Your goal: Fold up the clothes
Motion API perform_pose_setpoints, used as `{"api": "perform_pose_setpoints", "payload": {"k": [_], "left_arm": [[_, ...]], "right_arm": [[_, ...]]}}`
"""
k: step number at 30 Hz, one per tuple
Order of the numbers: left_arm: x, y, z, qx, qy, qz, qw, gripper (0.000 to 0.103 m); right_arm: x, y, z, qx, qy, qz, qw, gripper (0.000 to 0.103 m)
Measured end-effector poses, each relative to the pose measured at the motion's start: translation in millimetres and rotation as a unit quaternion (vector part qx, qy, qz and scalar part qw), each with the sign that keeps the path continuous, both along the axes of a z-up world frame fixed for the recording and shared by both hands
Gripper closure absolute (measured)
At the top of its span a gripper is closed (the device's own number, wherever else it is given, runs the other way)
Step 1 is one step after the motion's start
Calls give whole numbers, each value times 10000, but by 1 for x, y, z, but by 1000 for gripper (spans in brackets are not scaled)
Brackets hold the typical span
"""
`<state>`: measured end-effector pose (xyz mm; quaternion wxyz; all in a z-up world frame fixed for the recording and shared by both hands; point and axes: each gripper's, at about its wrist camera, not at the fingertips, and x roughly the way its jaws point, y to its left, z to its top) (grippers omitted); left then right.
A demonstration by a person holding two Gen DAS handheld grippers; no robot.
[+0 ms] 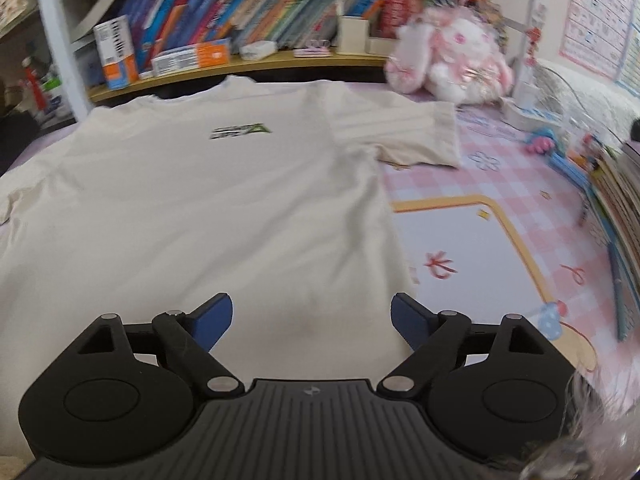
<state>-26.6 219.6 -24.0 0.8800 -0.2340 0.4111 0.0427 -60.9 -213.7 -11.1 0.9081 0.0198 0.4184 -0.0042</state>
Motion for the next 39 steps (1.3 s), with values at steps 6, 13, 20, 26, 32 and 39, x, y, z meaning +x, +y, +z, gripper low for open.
{"api": "perform_pose_setpoints", "payload": {"k": [6, 13, 20, 26, 32, 39], "left_arm": [[23, 40, -15, -1427, -136, 1018, 9844, 55], [45, 84, -36, -2847, -260, 2129, 9343, 59], [66, 99, -54, -3356, -423, 2679, 9021, 62], [74, 99, -57, -3319, -526, 2925, 8953, 67], [76, 99, -52, -2895, -364, 3259, 8992, 97], [126, 69, 24, -1243, -914, 2088, 9657, 97]], "right_arm": [[3, 27, 0, -55, 93, 323, 9994, 17], [-4, 37, 0, -90, 218, 327, 9992, 17], [-12, 32, 1, -86, 339, 14, 9994, 17], [-16, 32, 2, -157, 405, -139, 9990, 17], [-22, 26, -1, -145, 531, -302, 9980, 17], [-19, 3, -8, 75, 543, -463, 9974, 17]]}}
